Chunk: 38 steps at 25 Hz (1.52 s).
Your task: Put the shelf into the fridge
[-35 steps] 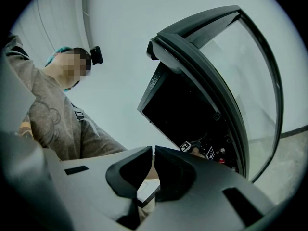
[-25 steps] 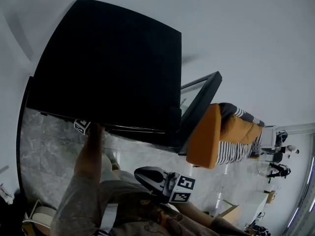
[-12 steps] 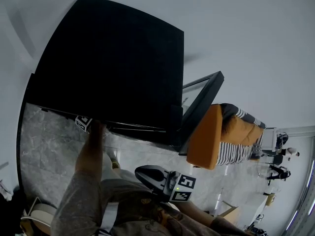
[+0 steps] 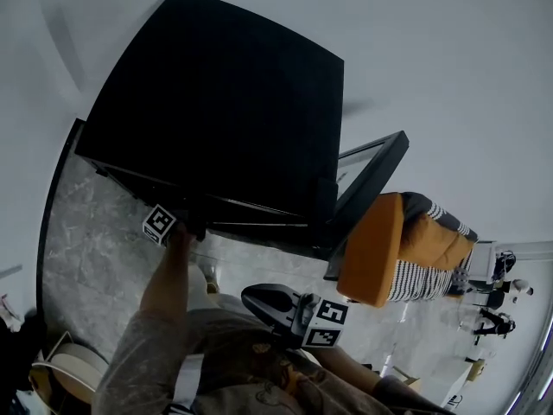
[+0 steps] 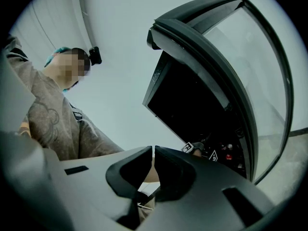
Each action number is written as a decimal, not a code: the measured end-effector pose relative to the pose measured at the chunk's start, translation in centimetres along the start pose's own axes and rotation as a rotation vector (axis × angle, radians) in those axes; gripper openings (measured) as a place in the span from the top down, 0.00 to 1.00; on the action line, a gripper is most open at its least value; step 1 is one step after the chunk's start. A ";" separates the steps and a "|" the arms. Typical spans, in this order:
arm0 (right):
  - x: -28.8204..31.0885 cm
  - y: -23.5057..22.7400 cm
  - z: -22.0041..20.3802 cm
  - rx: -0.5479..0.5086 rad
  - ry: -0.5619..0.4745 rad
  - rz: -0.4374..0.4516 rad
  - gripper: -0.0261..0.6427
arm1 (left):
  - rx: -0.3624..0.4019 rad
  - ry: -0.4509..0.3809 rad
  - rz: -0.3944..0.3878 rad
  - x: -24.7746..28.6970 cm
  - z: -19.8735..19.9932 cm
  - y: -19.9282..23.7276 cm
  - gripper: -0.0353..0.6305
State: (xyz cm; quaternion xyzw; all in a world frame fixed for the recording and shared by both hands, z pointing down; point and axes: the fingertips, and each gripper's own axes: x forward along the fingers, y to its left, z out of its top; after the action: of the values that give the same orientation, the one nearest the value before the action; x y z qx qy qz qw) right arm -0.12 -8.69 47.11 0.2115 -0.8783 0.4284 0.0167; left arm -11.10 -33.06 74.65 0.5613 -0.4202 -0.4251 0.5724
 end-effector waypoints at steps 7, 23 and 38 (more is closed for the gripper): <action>0.8 1.0 -0.2 -0.023 0.018 0.066 0.92 | -0.001 -0.002 0.038 -5.3 -0.1 -0.5 0.94; 1.3 3.1 1.1 -0.118 -0.015 0.197 0.92 | 0.121 0.319 -0.029 -13.4 -5.4 -17.3 0.94; -0.4 5.4 1.2 -0.215 -0.022 0.288 0.92 | 0.617 0.604 -0.169 -20.9 -11.7 -31.7 0.94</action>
State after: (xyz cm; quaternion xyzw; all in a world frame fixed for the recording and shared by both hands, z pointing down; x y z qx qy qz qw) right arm -1.67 -6.54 42.19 0.0853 -0.9404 0.3276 -0.0321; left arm -6.31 -9.94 42.73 0.8376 -0.2938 -0.1416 0.4382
